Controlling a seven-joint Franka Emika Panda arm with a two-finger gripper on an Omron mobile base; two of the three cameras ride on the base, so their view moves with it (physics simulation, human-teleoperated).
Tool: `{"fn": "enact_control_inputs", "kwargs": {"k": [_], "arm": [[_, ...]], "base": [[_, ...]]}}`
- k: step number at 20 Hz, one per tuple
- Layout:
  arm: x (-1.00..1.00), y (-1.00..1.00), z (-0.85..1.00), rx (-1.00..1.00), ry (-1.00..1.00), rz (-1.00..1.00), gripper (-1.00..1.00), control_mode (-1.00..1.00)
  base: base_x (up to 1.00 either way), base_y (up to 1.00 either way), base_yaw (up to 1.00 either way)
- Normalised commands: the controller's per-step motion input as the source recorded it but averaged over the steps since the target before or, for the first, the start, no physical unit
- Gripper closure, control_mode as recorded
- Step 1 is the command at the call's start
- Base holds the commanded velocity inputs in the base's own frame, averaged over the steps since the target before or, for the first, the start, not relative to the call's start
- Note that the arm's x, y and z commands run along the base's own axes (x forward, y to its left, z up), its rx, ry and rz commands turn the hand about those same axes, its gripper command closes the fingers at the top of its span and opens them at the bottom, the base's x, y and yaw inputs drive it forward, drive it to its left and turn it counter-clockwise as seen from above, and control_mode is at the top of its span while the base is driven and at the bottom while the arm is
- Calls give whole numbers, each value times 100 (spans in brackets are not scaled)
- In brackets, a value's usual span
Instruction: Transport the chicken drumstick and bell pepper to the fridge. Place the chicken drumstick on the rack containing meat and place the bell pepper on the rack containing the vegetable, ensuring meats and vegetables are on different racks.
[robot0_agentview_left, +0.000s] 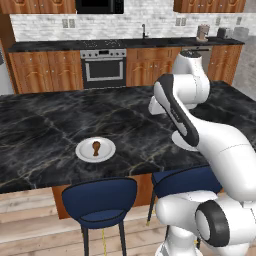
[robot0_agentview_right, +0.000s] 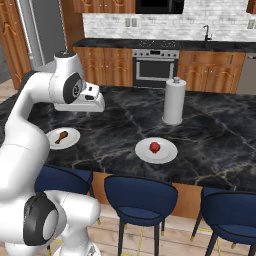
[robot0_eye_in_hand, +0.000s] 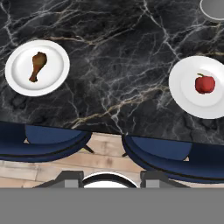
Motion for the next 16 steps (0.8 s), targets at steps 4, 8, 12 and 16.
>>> {"fn": "enact_control_inputs", "kwargs": {"k": [4, 8, 12, 16], "arm": [[-26, 0, -2, 0, -1, 0, -100, -100], [-53, 0, -12, 0, 2, 0, -100, -100], [-65, -14, -14, 0, 1, 0, -100, -100], [-28, -47, -16, 0, 11, 0, -100, -100]], "base": [[0, 0, 0], [0, 0, 0], [0, 0, 0], [0, 0, 0]]}}
